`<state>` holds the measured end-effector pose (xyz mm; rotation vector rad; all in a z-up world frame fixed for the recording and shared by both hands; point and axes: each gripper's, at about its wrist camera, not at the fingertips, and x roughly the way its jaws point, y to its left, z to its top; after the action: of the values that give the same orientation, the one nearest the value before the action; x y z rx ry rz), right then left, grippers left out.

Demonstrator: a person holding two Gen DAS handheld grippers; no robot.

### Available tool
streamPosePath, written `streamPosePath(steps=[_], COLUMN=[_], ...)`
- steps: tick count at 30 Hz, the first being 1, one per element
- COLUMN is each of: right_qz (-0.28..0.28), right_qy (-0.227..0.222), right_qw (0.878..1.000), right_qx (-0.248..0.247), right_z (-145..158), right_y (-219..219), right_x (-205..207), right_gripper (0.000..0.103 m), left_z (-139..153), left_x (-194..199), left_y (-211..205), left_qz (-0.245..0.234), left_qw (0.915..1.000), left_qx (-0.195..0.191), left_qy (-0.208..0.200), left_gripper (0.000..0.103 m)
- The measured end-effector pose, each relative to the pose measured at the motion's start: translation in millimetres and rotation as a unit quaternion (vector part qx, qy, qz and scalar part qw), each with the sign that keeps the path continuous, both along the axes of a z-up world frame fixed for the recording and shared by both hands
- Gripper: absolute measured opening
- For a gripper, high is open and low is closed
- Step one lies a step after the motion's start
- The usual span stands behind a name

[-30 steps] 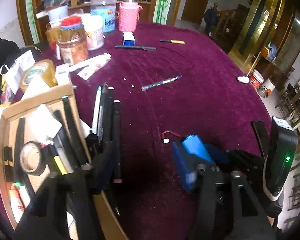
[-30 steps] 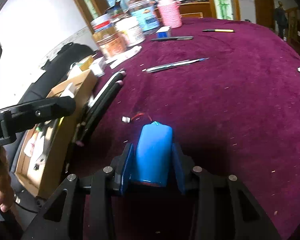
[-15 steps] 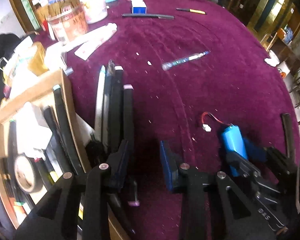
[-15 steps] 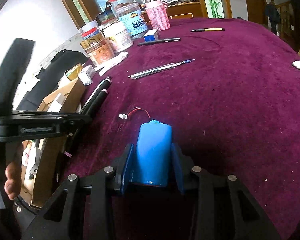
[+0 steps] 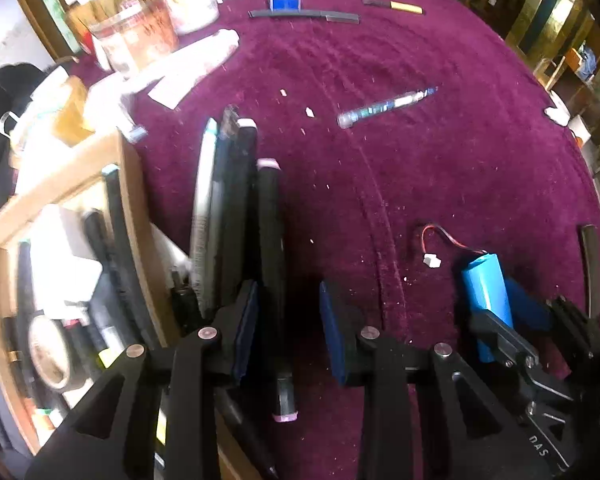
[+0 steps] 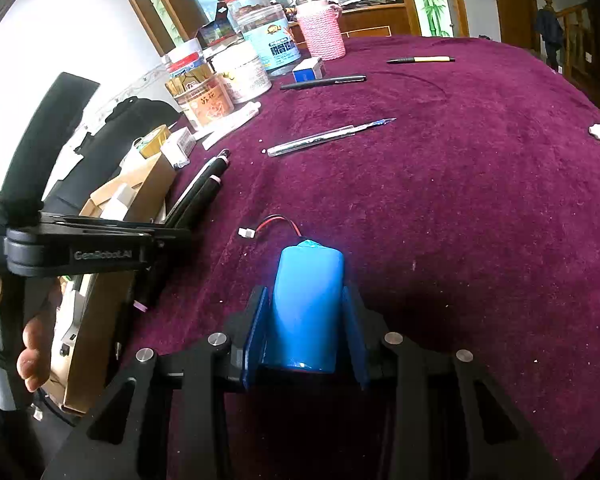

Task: Organize rigid objects
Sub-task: 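Grasp the blue battery pack with the right tool while the left tool reaches toward the black markers, then close the left tool on a black marker, then carry battery pack and black marker into the cardboard tray and open both tools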

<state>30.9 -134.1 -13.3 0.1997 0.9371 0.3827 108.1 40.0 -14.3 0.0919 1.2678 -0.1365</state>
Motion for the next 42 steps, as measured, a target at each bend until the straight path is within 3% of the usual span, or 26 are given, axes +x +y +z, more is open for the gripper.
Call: streamPosePath(steps=[3, 4, 5, 9, 13, 17, 20, 27, 31, 39, 41, 42], right_qz=[0.000, 0.000, 0.000, 0.000, 0.006, 0.029, 0.034, 0.043, 0.049, 0.060, 0.057, 0.051], right_qy=[0.000, 0.000, 0.000, 0.001, 0.000, 0.003, 0.011, 0.020, 0.009, -0.029, -0.027, -0.023], right_qw=[1.000, 1.000, 1.000, 1.000, 1.000, 0.999, 0.999, 0.997, 0.999, 0.989, 0.990, 0.994], right_qx=[0.000, 0.001, 0.000, 0.000, 0.004, 0.021, 0.035, 0.055, 0.013, -0.134, -0.123, -0.092], right_z=[0, 0, 0, 0, 1, 2, 1, -1, 0, 4, 4, 5], right_y=[-1, -1, -1, -1, -1, 0, -2, -3, 9, 47, 44, 37], right_x=[0, 0, 0, 0, 0, -3, -2, 0, -2, -14, -12, -10], right_gripper=[0.033, 0.033, 0.033, 0.033, 0.033, 0.033, 0.033, 0.033, 0.033, 0.033, 0.032, 0.032], left_z=[-1, -1, -1, 4, 20, 43, 61, 79, 87, 85, 78, 74], left_x=[4, 5, 3, -10, -35, -66, -85, -102, -112, -130, -131, -131], left_y=[-1, 0, 2, 6, 12, 28, 41, 85, 109, 167, 178, 185], left_qz=[0.000, 0.004, 0.009, 0.016, 0.019, 0.030, 0.043, 0.086, 0.112, 0.169, 0.177, 0.182], left_qw=[1.0000, 1.0000, 0.9999, 0.9994, 0.9950, 0.9812, 0.9746, 0.9635, 0.9582, 0.9483, 0.9478, 0.9470], left_qx=[-0.001, -0.001, 0.003, -0.026, -0.093, -0.185, -0.210, -0.236, -0.238, -0.226, -0.225, -0.226], left_qy=[-0.001, -0.002, -0.006, -0.014, -0.031, -0.046, -0.067, -0.093, -0.112, -0.144, -0.140, -0.138], left_gripper=[0.025, 0.015, 0.012, 0.012, 0.012, 0.012, 0.012, 0.012, 0.012, 0.012, 0.012, 0.012])
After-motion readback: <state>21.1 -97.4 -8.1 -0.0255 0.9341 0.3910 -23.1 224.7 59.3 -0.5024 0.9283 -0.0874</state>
